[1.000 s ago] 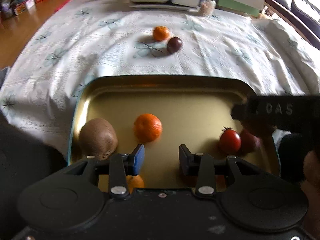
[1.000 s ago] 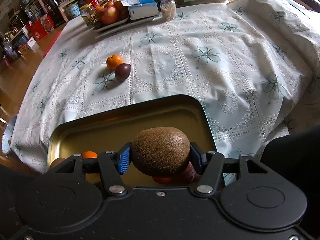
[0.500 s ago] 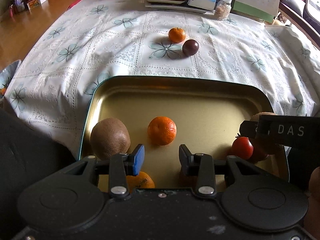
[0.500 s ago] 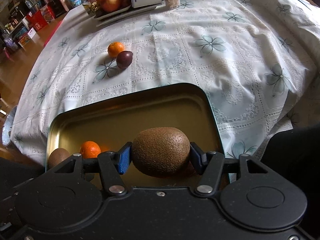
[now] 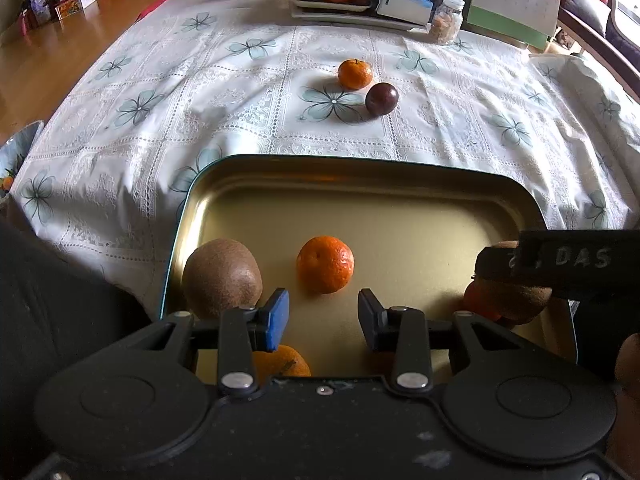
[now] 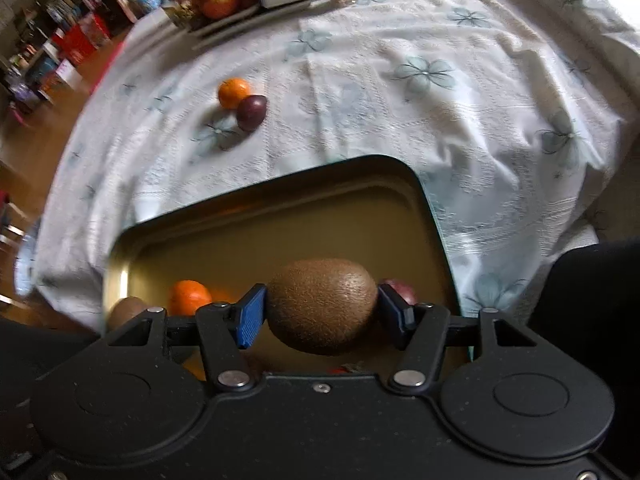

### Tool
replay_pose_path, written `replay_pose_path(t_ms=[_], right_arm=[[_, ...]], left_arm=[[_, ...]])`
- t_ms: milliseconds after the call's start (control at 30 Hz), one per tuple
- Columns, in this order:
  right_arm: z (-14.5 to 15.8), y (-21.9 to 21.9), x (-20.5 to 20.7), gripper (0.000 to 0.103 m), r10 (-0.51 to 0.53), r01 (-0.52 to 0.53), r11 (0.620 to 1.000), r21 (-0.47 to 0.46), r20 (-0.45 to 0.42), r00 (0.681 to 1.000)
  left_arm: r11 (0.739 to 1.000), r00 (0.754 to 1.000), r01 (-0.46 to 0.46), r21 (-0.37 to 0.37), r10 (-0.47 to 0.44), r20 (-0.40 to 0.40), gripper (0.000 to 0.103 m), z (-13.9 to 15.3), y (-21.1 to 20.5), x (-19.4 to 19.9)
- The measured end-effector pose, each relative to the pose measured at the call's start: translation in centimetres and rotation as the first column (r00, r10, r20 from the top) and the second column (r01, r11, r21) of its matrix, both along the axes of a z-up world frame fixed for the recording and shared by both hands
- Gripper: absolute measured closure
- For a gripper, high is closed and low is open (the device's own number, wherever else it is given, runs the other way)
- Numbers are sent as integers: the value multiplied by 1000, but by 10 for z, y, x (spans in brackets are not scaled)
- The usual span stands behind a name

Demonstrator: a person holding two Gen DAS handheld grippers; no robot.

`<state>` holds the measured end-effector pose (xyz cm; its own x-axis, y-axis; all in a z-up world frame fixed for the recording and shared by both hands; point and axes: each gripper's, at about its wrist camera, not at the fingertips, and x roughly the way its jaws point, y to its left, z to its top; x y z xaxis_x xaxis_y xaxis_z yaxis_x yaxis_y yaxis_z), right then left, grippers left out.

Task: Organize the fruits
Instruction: 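Lower the brown kiwi into the tray and open right gripper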

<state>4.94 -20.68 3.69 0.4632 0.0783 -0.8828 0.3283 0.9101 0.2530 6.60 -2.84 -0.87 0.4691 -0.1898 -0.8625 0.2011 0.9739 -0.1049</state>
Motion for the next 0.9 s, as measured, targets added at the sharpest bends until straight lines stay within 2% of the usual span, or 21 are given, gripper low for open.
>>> replay_pose_path(t_ms=[100, 233, 433, 900], right_arm=[[7, -4, -6, 40, -28, 27, 1000, 11, 55, 998], [4, -10, -4, 40, -52, 50, 998, 33, 38, 998], [4, -11, -4, 40, -67, 66, 998, 13, 42, 997], [-1, 1, -2, 40, -13, 13, 999, -40, 3, 1000]], left_arm=[[1000, 1000, -1, -5, 1, 0, 65, 0, 0, 0], [1000, 1000, 1, 3, -1, 3, 65, 0, -1, 0], [1000, 1000, 0, 6, -1, 1, 65, -1, -1, 1], [1000, 1000, 4, 8, -4, 5, 65, 0, -2, 0]])
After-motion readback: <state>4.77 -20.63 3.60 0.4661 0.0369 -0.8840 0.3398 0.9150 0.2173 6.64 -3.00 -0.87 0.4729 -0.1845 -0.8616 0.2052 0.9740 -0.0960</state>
